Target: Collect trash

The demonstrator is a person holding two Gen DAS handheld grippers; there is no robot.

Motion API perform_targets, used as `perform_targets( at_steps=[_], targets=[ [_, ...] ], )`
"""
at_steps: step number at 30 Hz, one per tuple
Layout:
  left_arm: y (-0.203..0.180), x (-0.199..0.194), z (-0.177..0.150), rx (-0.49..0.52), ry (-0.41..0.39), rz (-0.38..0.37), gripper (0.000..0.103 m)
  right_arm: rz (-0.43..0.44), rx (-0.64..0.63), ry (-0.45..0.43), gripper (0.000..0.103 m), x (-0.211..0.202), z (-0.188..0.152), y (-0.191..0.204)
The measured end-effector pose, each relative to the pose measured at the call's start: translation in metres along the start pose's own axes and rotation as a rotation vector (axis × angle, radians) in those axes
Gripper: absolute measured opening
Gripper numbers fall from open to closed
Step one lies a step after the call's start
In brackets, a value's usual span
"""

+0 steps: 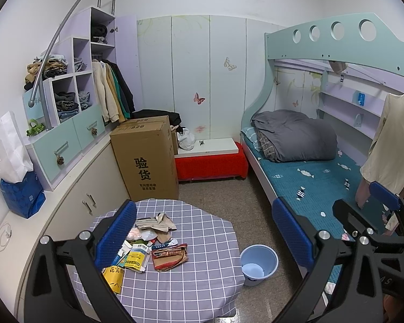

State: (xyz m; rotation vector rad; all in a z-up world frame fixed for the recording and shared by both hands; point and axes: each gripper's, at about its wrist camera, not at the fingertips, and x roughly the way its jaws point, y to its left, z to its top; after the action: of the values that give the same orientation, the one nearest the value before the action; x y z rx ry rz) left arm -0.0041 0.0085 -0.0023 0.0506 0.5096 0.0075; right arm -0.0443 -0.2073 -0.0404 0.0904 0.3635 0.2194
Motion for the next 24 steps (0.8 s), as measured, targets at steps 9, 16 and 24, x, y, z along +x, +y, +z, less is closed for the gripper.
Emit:
perform_targets(
  at_steps=[9,16,24],
  targets=[
    [-0.0001,-0.0006,0.0002,0.006,-0.002,0.0,0.099,-0.001,0.001,0.0,0.097,0.0004,-0.0004,0.0002],
    [-0.0011,-0.0003,0.002,0.014,0.0,-0.002,0.099,0.0,0.002,0.001,0.097,0.0002,-0.0008,-0.0001],
    [-0.0076,0.0006,0.0026,0.024,0.002,-0.005,0.099,-0.003,0.008,0.002,0.097,0.0022,-0.0018,-0.0028]
  ],
)
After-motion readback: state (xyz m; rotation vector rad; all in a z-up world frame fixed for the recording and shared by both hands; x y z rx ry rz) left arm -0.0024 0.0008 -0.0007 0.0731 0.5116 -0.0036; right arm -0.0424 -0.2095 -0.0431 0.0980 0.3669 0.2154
